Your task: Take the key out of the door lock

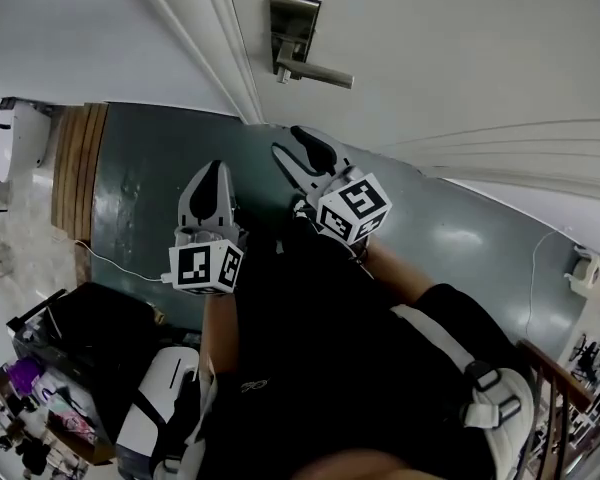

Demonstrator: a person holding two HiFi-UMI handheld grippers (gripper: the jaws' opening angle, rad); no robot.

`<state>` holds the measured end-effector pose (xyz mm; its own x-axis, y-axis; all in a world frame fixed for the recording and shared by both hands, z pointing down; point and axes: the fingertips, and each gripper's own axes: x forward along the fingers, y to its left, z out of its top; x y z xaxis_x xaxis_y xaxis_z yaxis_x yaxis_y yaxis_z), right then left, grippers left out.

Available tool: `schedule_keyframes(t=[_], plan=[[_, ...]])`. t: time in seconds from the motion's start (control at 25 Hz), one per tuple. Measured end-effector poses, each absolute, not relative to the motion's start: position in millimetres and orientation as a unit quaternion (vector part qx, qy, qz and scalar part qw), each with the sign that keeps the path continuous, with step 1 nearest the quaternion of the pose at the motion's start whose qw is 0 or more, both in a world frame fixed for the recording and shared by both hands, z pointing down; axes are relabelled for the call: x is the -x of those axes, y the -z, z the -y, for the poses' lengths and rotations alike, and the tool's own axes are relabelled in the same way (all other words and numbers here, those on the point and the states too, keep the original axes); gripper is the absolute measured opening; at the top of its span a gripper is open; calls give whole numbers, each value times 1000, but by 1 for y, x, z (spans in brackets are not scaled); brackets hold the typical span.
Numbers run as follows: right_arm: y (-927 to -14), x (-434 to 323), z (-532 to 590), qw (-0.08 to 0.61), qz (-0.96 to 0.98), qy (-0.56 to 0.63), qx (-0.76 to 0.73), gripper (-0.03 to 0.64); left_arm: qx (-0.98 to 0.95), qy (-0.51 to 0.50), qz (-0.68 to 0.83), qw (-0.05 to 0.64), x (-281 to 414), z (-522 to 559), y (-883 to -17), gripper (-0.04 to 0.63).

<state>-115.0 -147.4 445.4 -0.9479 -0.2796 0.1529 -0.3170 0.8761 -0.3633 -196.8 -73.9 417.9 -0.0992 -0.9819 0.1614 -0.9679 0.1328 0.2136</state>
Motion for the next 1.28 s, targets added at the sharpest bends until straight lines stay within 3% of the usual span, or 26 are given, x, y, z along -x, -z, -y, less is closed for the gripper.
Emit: schedule_keyframes(t=[0.64, 1.28], plan=[[-459, 146, 182, 1, 902, -236, -363, 182, -808, -9, 574, 134, 247, 145, -433, 25], [-477, 153, 186, -106, 823, -336, -446, 181, -845, -32, 508, 163, 258, 168, -473, 25]])
